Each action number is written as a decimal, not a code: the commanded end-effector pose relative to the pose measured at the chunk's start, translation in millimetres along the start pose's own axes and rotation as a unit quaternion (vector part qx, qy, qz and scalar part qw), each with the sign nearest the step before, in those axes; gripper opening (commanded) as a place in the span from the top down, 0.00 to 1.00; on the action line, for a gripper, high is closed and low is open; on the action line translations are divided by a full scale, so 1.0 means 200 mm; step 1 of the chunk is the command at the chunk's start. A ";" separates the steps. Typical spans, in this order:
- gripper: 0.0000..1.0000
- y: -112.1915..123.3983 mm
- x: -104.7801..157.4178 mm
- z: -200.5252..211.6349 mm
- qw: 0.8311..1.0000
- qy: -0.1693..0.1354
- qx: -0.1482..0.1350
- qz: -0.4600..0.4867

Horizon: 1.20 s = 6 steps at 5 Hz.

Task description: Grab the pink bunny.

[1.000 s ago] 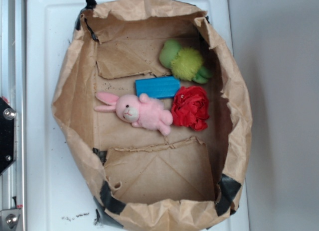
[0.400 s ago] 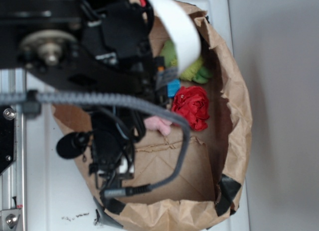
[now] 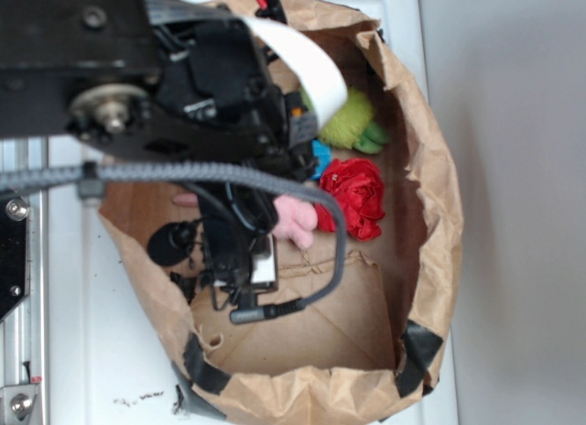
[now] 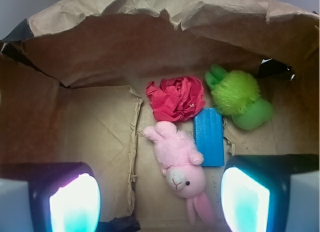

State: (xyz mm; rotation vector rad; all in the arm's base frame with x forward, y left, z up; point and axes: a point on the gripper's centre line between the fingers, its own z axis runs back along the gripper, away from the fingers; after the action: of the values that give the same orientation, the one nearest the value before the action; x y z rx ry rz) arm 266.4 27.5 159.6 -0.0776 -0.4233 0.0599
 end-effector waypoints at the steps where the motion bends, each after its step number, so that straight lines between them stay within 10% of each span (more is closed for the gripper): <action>1: 0.00 -0.01 0.06 0.06 1.000 -0.016 0.002 -0.001; 6: 0.00 -0.04 -0.07 -0.29 0.996 -0.032 0.059 -0.066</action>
State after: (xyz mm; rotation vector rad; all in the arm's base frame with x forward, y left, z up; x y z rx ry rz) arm 266.8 19.3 84.3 0.0680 -0.4394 -0.0275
